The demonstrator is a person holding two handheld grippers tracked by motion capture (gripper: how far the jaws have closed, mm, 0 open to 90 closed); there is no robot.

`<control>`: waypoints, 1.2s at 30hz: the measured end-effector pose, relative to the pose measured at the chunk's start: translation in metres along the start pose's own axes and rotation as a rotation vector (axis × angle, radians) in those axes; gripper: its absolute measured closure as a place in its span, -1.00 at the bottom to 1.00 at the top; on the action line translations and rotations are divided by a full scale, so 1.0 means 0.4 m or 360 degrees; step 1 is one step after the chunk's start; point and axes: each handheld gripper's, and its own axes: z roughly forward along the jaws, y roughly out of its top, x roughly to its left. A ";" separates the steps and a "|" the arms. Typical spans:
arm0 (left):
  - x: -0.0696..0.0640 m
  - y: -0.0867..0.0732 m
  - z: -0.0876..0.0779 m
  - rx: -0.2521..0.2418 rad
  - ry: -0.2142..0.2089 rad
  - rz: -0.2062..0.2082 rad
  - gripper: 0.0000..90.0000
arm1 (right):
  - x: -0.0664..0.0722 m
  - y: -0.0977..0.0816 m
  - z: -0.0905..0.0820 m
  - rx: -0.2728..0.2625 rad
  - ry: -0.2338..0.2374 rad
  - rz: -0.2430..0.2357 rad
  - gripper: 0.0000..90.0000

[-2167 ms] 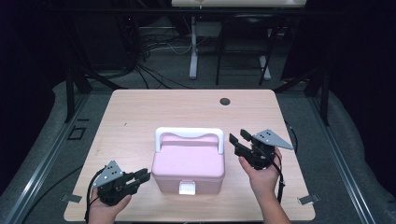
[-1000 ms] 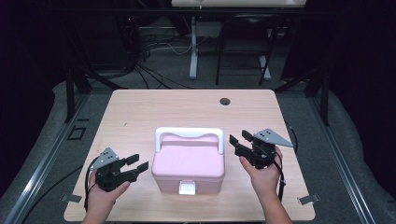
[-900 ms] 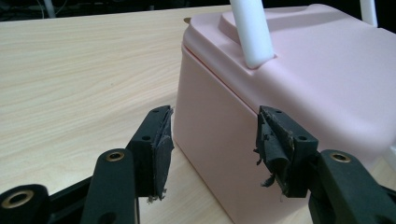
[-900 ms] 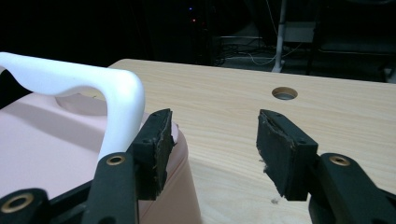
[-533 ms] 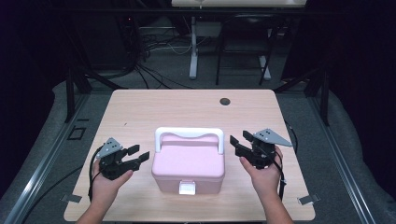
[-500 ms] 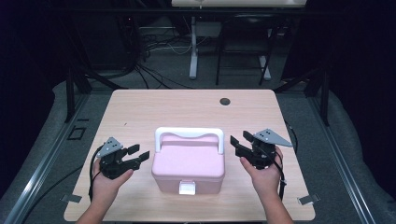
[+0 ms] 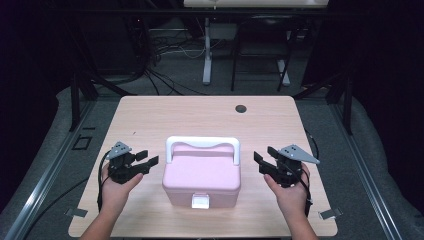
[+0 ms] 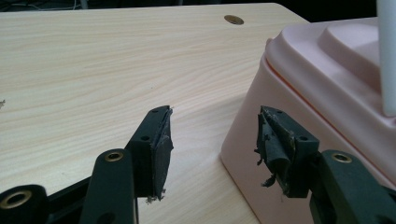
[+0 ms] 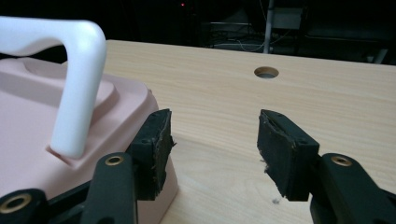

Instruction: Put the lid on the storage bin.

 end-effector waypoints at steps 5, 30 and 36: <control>0.007 -0.010 -0.002 -0.0008 0.0011 -0.0005 0.01 | -0.001 -0.020 -0.001 0.0032 -0.0008 -0.0007 -0.01; 0.022 -0.060 0.000 0.0042 0.0052 0.0009 0.01 | -0.008 -0.114 0.008 0.0140 -0.0058 -0.0043 -0.02; 0.022 -0.065 0.001 0.0040 0.0042 0.0011 0.01 | -0.009 -0.129 0.023 0.0169 -0.0062 -0.0046 -0.02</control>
